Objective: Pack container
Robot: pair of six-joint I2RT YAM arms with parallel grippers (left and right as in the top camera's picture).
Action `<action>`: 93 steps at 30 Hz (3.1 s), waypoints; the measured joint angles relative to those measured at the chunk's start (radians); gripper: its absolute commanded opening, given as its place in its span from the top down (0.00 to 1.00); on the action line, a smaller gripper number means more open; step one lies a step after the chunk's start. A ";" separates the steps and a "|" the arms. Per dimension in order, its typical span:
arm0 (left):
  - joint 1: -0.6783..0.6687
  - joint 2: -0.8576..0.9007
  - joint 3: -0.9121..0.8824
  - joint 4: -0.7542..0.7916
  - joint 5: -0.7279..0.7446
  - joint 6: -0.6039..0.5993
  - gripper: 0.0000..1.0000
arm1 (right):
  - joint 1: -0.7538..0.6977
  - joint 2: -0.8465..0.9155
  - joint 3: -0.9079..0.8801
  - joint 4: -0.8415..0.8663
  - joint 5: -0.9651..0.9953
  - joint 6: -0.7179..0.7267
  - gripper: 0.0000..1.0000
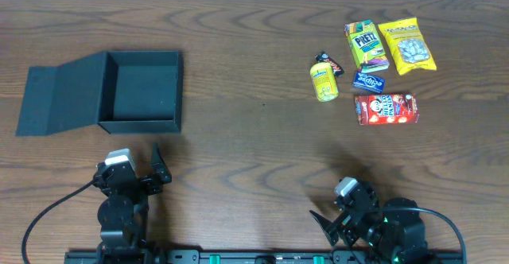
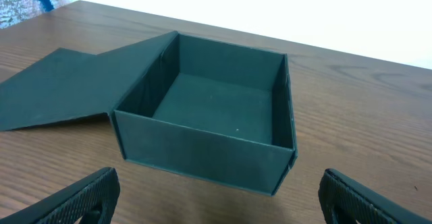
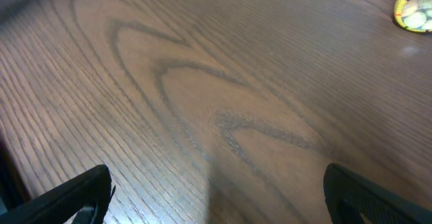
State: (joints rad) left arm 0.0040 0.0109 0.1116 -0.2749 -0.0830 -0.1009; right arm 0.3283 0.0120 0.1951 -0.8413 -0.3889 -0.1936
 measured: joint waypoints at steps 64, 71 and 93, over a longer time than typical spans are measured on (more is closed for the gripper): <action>0.000 0.000 -0.005 0.025 0.018 -0.011 0.05 | 0.000 0.000 0.000 0.000 0.000 0.000 0.01; 0.000 0.000 -0.019 0.197 0.105 -0.030 0.05 | 0.000 0.000 0.000 0.000 0.000 0.000 0.01; 0.000 0.944 0.657 0.109 0.002 0.055 0.05 | -0.001 0.000 -0.002 0.001 -0.001 0.000 0.01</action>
State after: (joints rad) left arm 0.0040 0.9546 0.7681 -0.1661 -0.0811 -0.0463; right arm 0.3275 0.0116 0.1936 -0.8406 -0.3897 -0.1936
